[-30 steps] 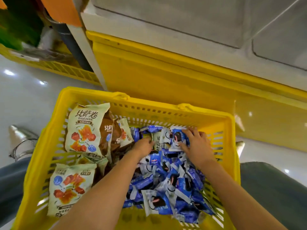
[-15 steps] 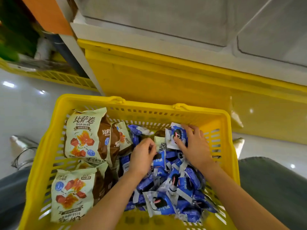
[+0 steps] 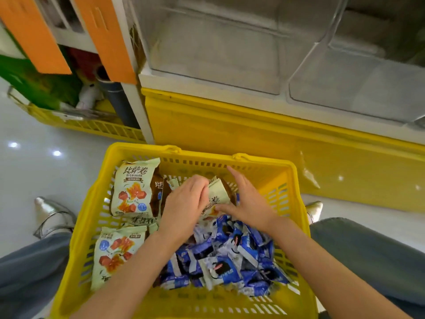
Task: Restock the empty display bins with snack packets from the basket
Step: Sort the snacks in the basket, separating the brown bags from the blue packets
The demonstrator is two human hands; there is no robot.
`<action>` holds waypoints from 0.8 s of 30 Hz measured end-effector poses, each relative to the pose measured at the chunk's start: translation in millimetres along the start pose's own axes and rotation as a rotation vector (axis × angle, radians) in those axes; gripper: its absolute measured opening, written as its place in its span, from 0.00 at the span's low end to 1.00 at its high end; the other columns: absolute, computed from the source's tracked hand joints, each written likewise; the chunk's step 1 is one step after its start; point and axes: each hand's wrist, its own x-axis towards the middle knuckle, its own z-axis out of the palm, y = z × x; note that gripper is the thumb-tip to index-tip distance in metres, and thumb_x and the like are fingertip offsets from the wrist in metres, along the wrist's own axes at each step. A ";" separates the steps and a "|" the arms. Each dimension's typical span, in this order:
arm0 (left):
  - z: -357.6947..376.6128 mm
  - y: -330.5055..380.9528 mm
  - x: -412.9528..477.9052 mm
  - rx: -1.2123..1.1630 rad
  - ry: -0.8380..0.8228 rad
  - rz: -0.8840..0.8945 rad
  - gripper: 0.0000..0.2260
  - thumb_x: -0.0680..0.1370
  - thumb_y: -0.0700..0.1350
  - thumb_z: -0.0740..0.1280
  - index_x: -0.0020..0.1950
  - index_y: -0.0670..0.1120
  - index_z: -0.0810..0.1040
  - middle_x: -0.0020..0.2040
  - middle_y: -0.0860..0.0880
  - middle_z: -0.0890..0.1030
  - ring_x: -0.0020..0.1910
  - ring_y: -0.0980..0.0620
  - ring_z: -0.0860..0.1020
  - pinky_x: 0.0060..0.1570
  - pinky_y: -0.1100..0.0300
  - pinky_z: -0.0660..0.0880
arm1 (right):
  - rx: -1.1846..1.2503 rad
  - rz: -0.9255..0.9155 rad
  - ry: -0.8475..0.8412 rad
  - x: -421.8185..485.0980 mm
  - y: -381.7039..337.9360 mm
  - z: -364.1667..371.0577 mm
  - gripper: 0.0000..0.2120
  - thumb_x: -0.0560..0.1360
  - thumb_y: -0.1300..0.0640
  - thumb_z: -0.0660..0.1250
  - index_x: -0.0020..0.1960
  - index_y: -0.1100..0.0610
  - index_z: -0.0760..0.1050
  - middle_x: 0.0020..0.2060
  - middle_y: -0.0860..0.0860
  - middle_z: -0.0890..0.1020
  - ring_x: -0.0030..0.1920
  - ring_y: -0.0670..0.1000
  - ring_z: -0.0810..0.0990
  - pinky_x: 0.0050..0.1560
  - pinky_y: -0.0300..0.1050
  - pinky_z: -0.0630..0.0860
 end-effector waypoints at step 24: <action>-87.0 -123.2 -116.4 -0.216 0.055 -0.699 0.05 0.81 0.51 0.53 0.51 0.53 0.66 0.37 0.57 0.75 0.36 0.65 0.74 0.29 0.71 0.64 | 0.142 0.189 0.189 65.1 -164.0 73.9 0.25 0.75 0.47 0.67 0.65 0.59 0.65 0.60 0.54 0.76 0.56 0.53 0.78 0.53 0.50 0.78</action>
